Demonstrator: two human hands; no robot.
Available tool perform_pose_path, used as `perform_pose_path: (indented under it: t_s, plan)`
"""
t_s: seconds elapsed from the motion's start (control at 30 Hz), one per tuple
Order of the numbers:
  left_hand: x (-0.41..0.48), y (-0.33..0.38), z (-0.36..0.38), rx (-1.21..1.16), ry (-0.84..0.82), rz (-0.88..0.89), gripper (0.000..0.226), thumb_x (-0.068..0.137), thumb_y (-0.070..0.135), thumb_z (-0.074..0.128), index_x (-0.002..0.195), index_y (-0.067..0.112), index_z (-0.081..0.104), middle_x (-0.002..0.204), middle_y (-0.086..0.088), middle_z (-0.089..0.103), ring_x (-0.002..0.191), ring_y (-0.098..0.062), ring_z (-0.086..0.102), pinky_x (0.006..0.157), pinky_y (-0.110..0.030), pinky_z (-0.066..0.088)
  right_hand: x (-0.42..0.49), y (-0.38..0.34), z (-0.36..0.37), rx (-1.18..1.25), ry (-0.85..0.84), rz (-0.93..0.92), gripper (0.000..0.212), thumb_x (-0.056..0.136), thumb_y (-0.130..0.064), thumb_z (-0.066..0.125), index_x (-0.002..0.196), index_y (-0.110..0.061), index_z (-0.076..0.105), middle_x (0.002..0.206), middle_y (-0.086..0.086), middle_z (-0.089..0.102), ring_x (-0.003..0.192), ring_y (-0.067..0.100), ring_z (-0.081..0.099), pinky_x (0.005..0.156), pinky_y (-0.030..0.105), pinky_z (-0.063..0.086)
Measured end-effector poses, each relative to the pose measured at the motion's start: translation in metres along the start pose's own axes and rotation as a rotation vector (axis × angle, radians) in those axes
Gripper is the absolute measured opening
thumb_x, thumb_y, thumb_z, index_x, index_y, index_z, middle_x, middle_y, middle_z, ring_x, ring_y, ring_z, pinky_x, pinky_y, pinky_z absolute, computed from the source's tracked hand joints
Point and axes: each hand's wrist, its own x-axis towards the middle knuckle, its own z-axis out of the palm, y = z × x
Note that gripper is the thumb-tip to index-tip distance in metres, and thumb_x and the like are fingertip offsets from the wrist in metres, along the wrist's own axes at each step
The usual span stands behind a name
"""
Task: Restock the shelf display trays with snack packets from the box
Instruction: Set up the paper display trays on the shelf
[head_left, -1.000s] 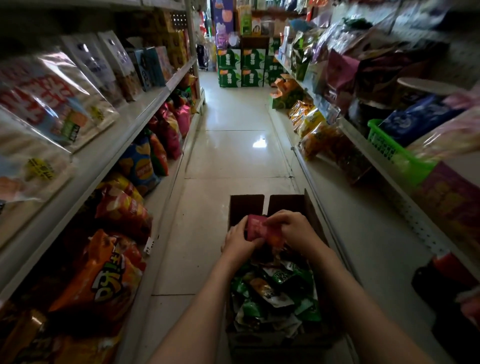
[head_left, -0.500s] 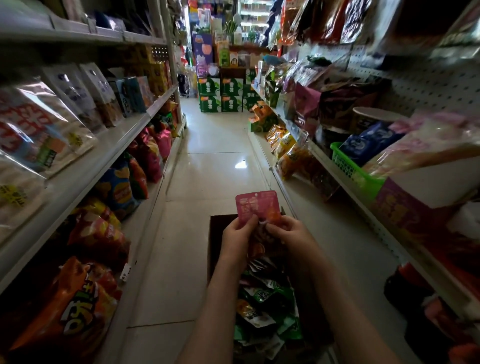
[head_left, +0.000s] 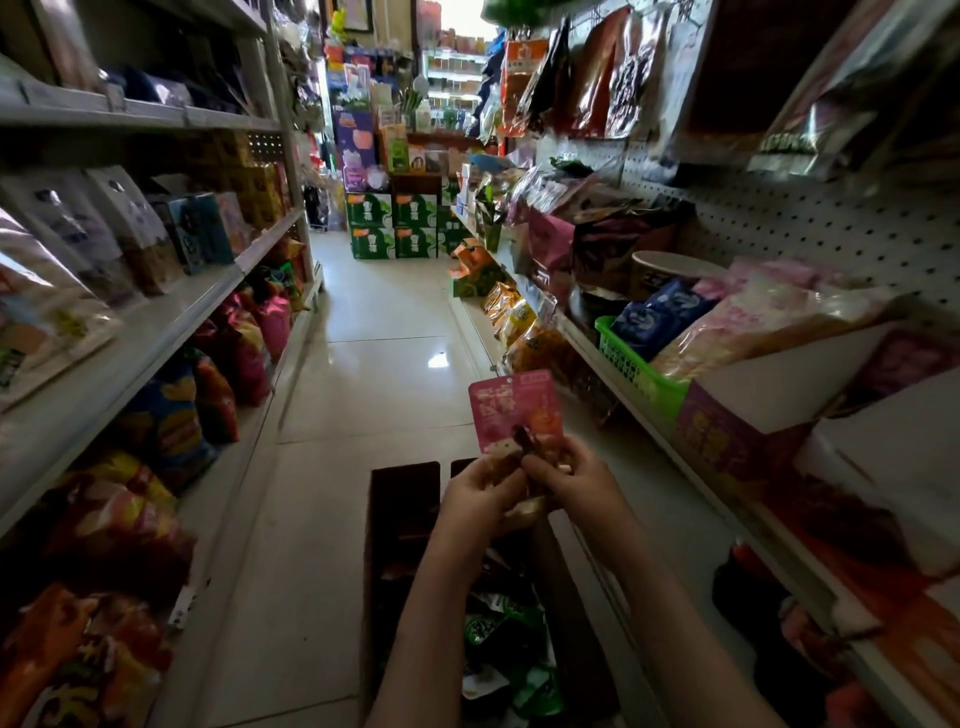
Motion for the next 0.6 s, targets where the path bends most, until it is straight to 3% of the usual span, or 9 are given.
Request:
perform_pose_path:
  t_s: [0.07,0.17,0.27,0.37,0.43,0.5,0.6]
  plan:
    - [0.0,-0.002,0.009,-0.023,0.019,0.022,0.015,0.089,0.008,0.064,0.103,0.008,0.066,0.081,-0.002,0.075,0.072,-0.017,0.072,0.057,-0.024,0.054,-0.001,-0.003,-0.007,-0.099,0.052,-0.021,0.022,0.083,-0.01,0.07,0.098,-0.023,0.062,0.096,0.007,0.07,0.087,0.02,0.069,0.071,0.033,0.056]
    - [0.004,0.003,0.015,-0.058,0.047,0.06,0.021,0.088,0.01,0.065,0.109,0.008,0.063,0.093,-0.009,0.074,0.086,-0.025,0.071,0.066,-0.029,0.055,0.0,-0.021,-0.01,-0.209,0.128,-0.033,0.023,0.079,-0.015,0.074,0.095,-0.025,0.06,0.096,0.002,0.07,0.092,0.02,0.067,0.083,0.042,0.056]
    - [0.016,0.019,0.024,-0.017,0.023,0.115,0.026,0.086,0.007,0.067,0.11,0.014,0.06,0.105,-0.019,0.069,0.093,-0.033,0.068,0.07,-0.034,0.053,0.011,-0.073,-0.021,-0.299,0.153,-0.08,0.046,0.078,-0.017,0.076,0.118,-0.019,0.052,0.11,0.0,0.064,0.104,0.02,0.063,0.091,0.039,0.052]
    - [0.025,0.049,0.052,0.105,-0.138,0.175,0.032,0.085,0.011,0.07,0.114,0.019,0.06,0.105,-0.013,0.07,0.088,-0.025,0.069,0.065,-0.027,0.052,0.018,-0.139,-0.054,-0.446,0.183,-0.175,0.069,0.076,-0.017,0.078,0.131,-0.018,0.037,0.117,-0.001,0.057,0.109,0.018,0.057,0.097,0.038,0.048]
    - [0.031,0.068,0.069,0.141,-0.201,0.198,0.028,0.089,0.01,0.063,0.115,0.02,0.059,0.103,-0.011,0.07,0.082,-0.02,0.068,0.059,-0.02,0.051,0.019,-0.177,-0.073,-0.57,0.15,-0.187,0.069,0.073,-0.014,0.079,0.129,-0.016,0.038,0.113,0.002,0.056,0.106,0.02,0.059,0.092,0.039,0.052]
    - [0.037,0.082,0.091,0.13,-0.272,0.198,0.026,0.089,0.008,0.061,0.112,0.021,0.06,0.103,-0.011,0.07,0.082,-0.019,0.067,0.057,-0.019,0.051,0.014,-0.207,-0.096,-0.636,0.123,-0.146,0.052,0.074,-0.006,0.076,0.116,-0.01,0.048,0.104,0.008,0.06,0.095,0.023,0.063,0.077,0.035,0.058]
    - [0.049,0.089,0.121,0.216,-0.299,0.181,0.027,0.087,0.014,0.066,0.113,0.019,0.06,0.103,-0.011,0.07,0.088,-0.022,0.067,0.065,-0.024,0.053,0.013,-0.229,-0.132,-0.613,0.16,-0.007,0.03,0.08,0.003,0.07,0.106,0.0,0.056,0.092,0.013,0.063,0.079,0.026,0.067,0.053,0.03,0.059]
